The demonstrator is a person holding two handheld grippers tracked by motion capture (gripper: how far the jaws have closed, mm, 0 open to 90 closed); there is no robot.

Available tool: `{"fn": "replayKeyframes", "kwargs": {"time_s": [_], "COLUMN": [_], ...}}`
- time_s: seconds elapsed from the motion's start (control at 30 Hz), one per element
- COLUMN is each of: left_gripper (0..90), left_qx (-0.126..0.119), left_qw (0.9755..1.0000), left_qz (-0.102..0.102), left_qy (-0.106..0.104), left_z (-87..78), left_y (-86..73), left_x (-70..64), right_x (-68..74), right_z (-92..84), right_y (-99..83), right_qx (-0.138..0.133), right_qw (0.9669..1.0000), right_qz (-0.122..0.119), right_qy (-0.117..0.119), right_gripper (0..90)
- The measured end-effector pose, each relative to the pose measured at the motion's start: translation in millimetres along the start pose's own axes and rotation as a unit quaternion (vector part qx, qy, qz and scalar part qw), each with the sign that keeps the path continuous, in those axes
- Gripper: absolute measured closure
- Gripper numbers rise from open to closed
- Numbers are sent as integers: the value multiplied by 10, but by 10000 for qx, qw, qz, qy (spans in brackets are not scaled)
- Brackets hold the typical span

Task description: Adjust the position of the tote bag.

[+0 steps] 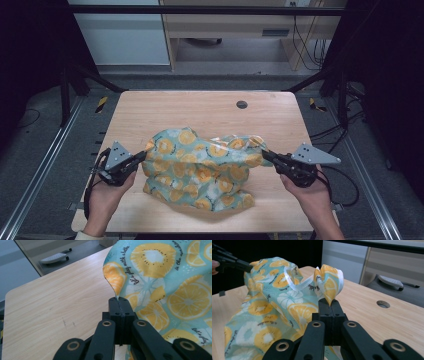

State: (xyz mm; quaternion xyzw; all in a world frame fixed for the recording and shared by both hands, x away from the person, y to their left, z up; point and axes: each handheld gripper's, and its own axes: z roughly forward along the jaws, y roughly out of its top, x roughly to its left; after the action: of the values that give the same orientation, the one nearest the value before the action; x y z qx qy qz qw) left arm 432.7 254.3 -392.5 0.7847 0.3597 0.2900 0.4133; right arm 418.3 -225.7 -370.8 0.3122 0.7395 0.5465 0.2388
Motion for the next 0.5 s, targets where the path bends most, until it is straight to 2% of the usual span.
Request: {"fn": "replayKeyframes", "kwargs": {"time_s": [0.17,0.33,0.5], "left_gripper": [900,900,900], "left_qx": [-91,-226,-222], "left_qw": [10000,9997,9997], "left_qz": [-3,-94,-12], "left_qy": [-2,-42,-115], "left_z": [-75,-191,-337], "left_y": [-69,-168,-290], "left_x": [-40,-86,-166], "right_x": [71,179,256], "right_z": [-36,-125,-188], "right_y": [-75,-188,-267], "right_qx": [14,30,31], "right_qw": [10000,9999,9997], "right_qz": [2,22,20], "right_qy": [65,161,245], "right_gripper": [900,900,900]}}
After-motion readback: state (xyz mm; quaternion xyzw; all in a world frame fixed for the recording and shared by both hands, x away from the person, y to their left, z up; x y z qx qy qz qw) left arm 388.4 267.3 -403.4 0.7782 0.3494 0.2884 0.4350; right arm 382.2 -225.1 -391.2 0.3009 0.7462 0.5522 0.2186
